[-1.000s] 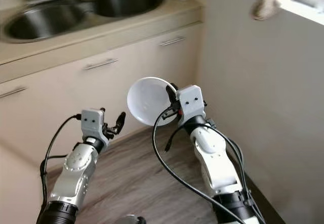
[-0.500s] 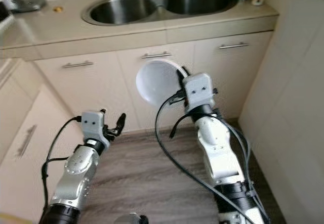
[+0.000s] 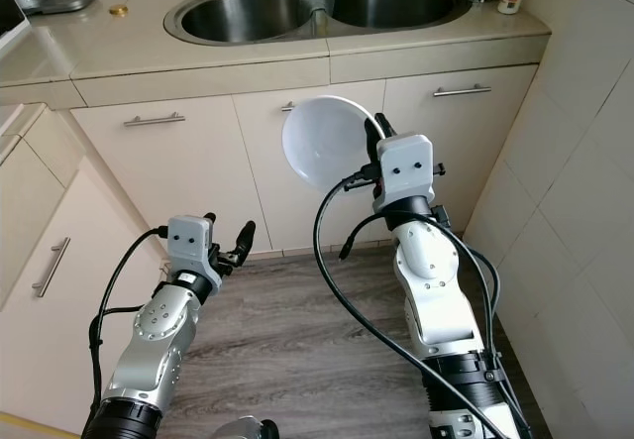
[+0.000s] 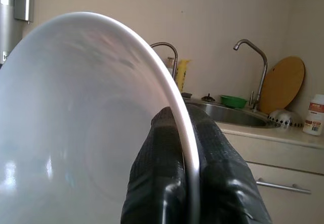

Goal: Kitchen organization

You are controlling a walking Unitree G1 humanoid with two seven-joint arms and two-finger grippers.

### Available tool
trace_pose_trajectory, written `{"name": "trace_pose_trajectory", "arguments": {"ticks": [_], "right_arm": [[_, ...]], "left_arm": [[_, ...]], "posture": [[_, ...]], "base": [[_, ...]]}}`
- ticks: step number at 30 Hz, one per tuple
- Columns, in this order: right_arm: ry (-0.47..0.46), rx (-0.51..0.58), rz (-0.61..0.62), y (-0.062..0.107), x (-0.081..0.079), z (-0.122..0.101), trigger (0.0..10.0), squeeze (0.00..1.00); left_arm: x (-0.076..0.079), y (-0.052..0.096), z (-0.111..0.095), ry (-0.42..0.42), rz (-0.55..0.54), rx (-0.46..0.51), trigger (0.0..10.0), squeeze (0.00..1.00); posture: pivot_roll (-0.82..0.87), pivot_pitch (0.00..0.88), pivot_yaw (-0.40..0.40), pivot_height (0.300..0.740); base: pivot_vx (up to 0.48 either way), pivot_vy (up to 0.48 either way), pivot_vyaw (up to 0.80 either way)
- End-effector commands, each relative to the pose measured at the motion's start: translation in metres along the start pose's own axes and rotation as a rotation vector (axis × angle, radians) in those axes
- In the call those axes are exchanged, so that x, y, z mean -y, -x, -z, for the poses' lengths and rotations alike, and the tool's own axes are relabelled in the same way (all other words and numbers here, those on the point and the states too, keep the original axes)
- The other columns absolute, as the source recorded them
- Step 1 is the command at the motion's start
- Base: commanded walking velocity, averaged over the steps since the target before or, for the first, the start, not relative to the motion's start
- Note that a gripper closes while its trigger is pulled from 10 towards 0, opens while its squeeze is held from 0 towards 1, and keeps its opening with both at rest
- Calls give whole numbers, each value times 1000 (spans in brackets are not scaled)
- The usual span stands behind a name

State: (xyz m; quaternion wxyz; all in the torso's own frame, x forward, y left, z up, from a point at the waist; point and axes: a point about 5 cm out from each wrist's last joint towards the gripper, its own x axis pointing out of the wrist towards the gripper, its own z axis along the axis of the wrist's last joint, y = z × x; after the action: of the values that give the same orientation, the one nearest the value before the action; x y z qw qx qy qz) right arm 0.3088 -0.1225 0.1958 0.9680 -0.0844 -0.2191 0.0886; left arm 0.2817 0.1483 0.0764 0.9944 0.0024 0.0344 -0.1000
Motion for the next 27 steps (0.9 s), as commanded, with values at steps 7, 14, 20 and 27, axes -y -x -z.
{"name": "trace_pose_trajectory", "arguments": {"ticks": [7, 14, 20, 27], "right_arm": [[12, 32, 5, -5, -1, -6, 10000, 0], [19, 33, 13, -5, 0, -6, 10000, 0], [23, 38, 21, -6, 2, -7, 10000, 0], [13, 80, 100, -9, 12, -14, 10000, 0]], "left_arm": [[0, -1, -1, -8, 7, 6, 10000, 0], [0, -1, -1, -7, 8, 8, 10000, 0], [0, -1, -2, -6, 8, 9, 10000, 0], [-1, -1, -7, -37, -8, 50, 10000, 0]], "posture": [[-75, 8, 34, 740], [-76, 9, 35, 740], [-76, 10, 34, 740], [-78, 13, 33, 740]], "base": [[141, 0, 0], [283, 0, 0], [314, 0, 0], [316, 0, 0]]}}
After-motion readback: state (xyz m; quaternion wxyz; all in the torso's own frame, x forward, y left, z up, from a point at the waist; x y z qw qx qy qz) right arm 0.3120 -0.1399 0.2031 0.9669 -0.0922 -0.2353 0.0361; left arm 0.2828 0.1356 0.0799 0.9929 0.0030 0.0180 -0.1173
